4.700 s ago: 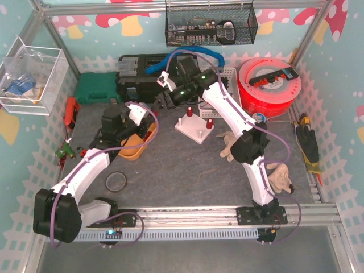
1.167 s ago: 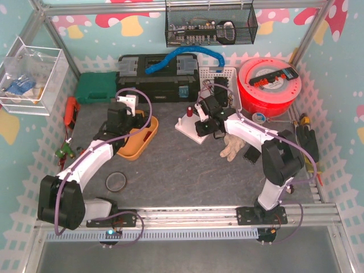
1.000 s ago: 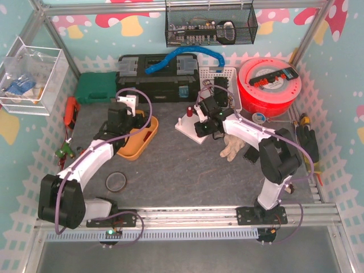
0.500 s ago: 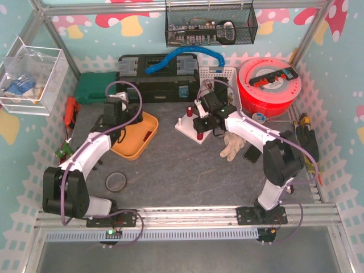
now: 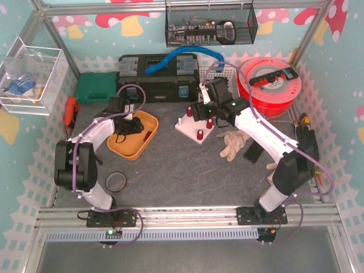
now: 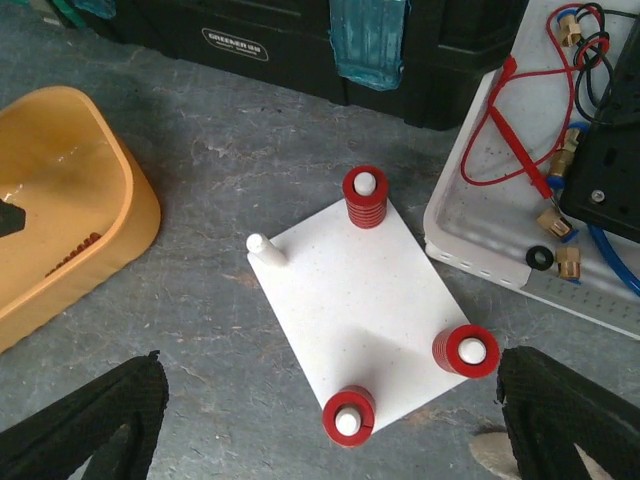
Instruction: Install the large spring
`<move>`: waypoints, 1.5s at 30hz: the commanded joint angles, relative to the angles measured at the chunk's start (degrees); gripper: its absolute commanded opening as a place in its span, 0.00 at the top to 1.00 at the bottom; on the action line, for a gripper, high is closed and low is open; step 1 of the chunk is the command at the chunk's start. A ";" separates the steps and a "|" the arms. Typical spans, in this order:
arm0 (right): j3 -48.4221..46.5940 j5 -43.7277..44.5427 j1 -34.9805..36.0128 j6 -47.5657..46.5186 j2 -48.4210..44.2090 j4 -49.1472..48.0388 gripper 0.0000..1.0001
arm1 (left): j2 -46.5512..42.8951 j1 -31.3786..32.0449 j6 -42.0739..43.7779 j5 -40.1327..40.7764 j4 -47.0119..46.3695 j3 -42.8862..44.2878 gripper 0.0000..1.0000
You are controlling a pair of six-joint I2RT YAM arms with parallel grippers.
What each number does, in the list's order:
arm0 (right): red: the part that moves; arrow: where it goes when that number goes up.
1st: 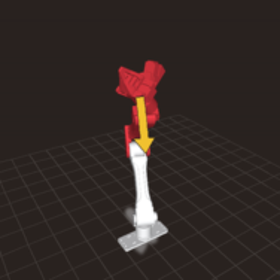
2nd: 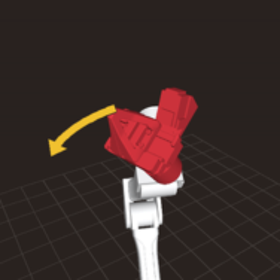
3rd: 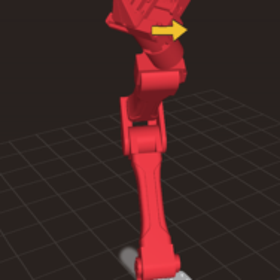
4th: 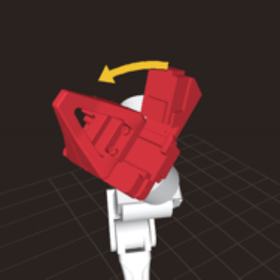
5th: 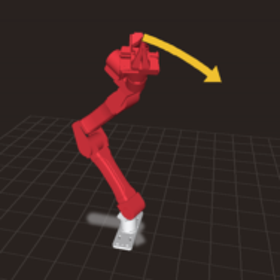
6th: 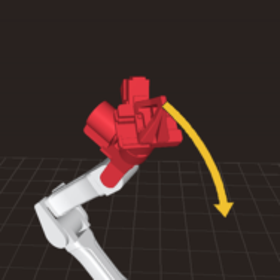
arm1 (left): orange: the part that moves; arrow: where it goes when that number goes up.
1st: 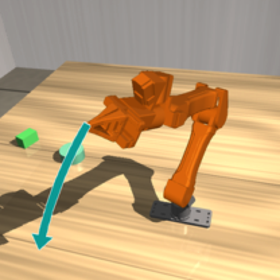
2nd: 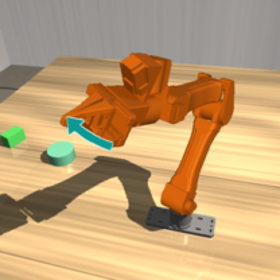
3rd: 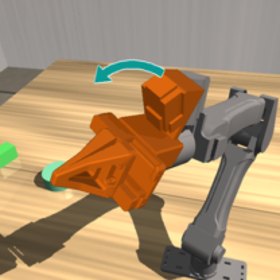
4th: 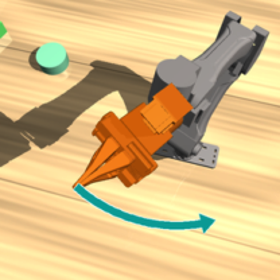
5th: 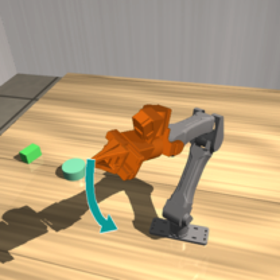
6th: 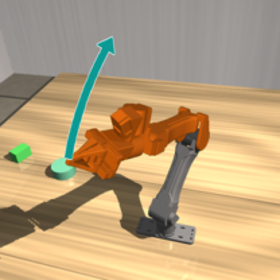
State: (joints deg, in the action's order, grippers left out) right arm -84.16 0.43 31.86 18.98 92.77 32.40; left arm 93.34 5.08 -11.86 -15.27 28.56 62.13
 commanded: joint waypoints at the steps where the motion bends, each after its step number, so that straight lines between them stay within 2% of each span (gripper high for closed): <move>1: -1.79 0.98 -0.16 0.53 -1.01 2.55 0.10 | 3.46 -0.34 6.03 -3.38 7.51 4.10 0.54; 14: -1.64 1.89 -0.18 0.94 -2.46 2.84 0.10 | 10.53 -0.34 9.29 -7.22 10.12 8.54 0.51; 27: -0.59 2.95 -0.17 2.64 -3.04 2.60 0.10 | 13.84 -0.25 9.92 -8.05 10.04 8.86 0.48; 38: -0.76 3.87 -0.18 3.32 -3.30 2.65 0.10 | 14.02 -0.27 10.44 0.90 11.06 9.23 0.50; 45: -0.98 3.53 -0.19 3.36 -2.82 2.67 0.10 | 12.69 -0.18 9.69 1.18 11.56 10.21 0.49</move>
State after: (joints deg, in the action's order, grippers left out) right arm -84.31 3.38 31.86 21.54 91.09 34.72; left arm 106.63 4.99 -2.55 -15.35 38.72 70.76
